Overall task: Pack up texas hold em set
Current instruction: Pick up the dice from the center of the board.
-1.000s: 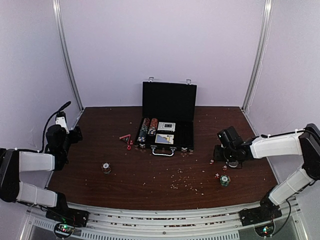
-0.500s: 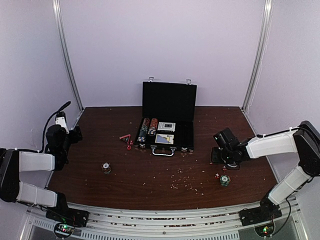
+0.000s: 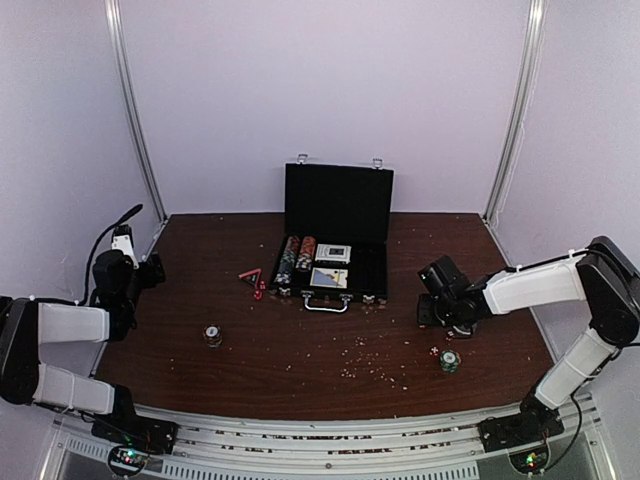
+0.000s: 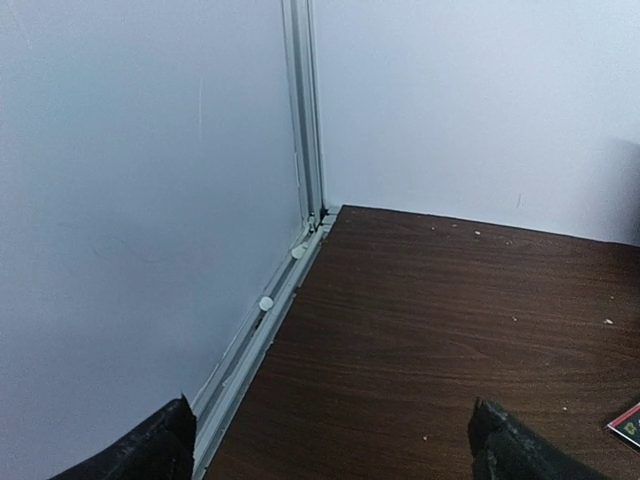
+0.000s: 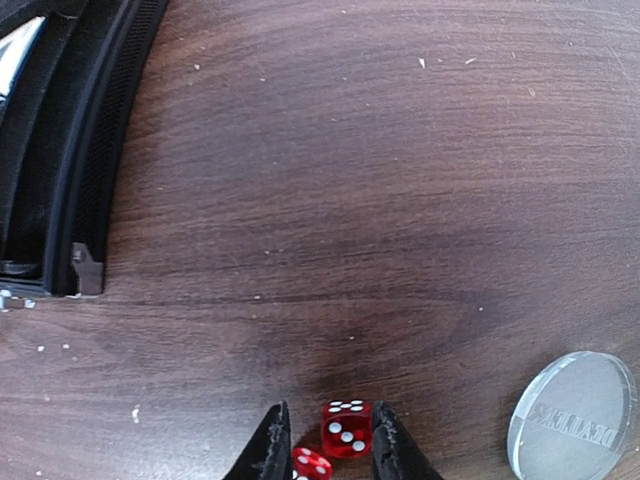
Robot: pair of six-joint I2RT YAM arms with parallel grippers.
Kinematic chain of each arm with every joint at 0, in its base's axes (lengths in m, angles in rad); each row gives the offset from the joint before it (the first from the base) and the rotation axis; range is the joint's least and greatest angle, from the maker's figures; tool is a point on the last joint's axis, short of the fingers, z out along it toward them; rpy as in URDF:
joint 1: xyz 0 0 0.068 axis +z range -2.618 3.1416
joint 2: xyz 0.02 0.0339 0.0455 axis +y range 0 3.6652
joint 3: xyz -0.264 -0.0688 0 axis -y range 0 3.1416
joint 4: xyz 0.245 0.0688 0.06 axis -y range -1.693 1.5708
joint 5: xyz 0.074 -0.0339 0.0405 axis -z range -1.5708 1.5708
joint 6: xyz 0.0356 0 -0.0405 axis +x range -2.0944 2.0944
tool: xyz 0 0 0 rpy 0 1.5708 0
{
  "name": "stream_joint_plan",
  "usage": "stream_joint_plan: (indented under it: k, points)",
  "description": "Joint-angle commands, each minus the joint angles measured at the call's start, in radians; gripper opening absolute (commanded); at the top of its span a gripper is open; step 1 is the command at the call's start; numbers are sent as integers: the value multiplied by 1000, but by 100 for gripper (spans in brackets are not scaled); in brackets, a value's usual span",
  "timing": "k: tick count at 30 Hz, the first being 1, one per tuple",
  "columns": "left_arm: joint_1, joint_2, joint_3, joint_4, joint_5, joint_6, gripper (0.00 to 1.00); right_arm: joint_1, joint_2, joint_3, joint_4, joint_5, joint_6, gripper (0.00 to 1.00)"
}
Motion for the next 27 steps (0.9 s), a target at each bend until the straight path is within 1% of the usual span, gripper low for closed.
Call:
stream_joint_plan:
  k: [1,6,19,25,27]
  points:
    - [-2,-2,7,21,-13,-10,98,14,30,37,-52,77,24,28]
    - [-1,-2,7,21,-14,-12,98,28,48,52,-69,103,33,27]
    - [-2,-4,7,21,-17,-13,98,48,75,69,-84,113,42,20]
    - [-1,-7,6,21,-19,-13,98,53,83,70,-93,121,48,19]
    - [-1,-7,5,21,-21,-14,98,54,80,69,-93,122,50,14]
